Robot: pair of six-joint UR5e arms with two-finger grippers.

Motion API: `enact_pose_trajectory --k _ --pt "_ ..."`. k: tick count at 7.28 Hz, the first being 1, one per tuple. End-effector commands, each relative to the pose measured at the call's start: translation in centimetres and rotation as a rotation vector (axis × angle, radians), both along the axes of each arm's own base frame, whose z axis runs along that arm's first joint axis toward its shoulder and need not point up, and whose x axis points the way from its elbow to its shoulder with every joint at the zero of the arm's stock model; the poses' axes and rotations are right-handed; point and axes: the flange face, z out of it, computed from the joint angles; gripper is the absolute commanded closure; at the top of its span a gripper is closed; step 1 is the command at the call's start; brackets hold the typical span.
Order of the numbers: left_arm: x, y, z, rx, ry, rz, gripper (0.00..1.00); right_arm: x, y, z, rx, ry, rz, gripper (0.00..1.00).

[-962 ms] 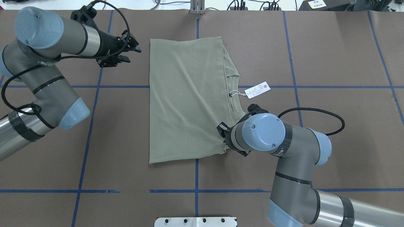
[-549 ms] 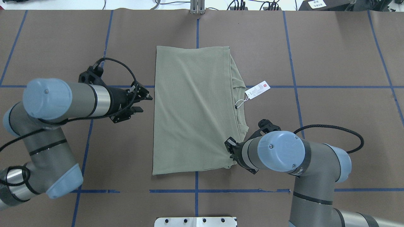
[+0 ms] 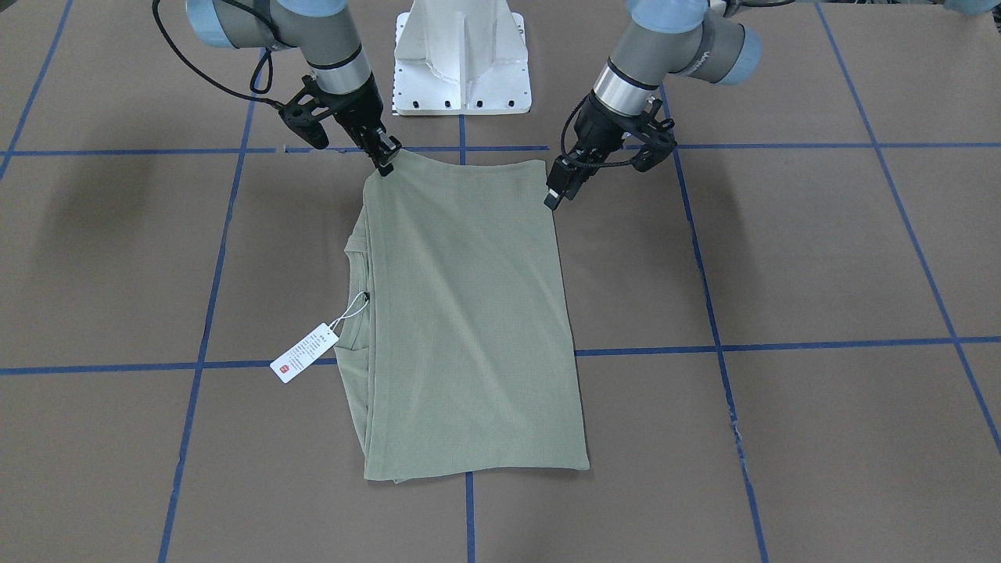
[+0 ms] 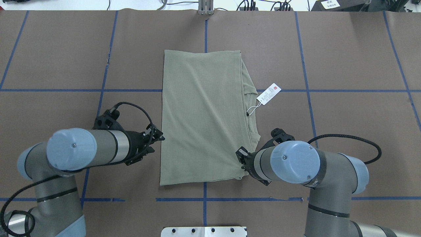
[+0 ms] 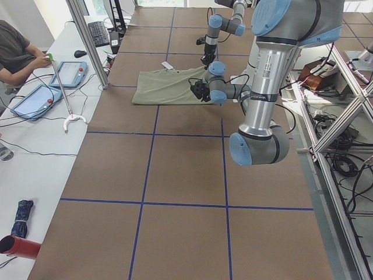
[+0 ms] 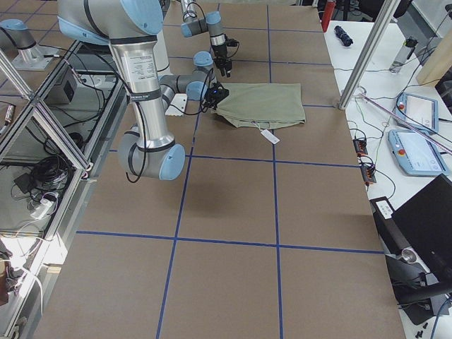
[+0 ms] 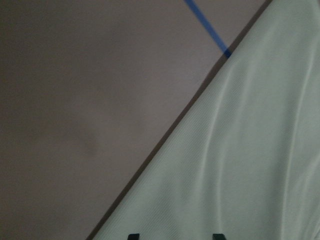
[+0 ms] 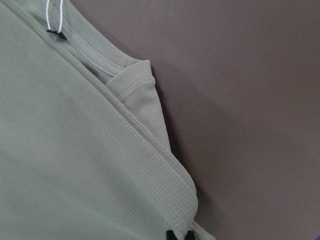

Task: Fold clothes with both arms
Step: 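Grasp the near shirt edge with the left gripper while the right gripper holds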

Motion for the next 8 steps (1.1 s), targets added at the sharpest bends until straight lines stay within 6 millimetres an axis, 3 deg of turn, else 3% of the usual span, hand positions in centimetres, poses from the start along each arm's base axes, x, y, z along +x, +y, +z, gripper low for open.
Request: enact_pose_trajectory --k 1,2,5,6,8 --pt "1.8 3.4 0.4 -0.013 -0.008 0.046 0.42 0.0 0.1 0.1 -0.001 0.001 -0.001 1.00" --pt "2.4 4.5 0.7 -0.026 -0.009 0.061 0.43 0.0 0.1 0.2 -0.001 0.003 -0.001 1.00" --pt "2.6 4.9 0.6 -0.025 -0.008 0.067 0.48 0.3 0.1 -0.1 0.002 -0.003 0.000 1.00" --pt "2.7 4.9 0.4 -0.027 -0.004 0.066 0.59 0.3 0.1 -0.1 0.002 -0.005 0.000 1.00" --pt "2.6 4.8 0.2 -0.033 0.004 0.059 1.00 0.4 0.0 -0.1 0.001 -0.005 0.002 1.00"
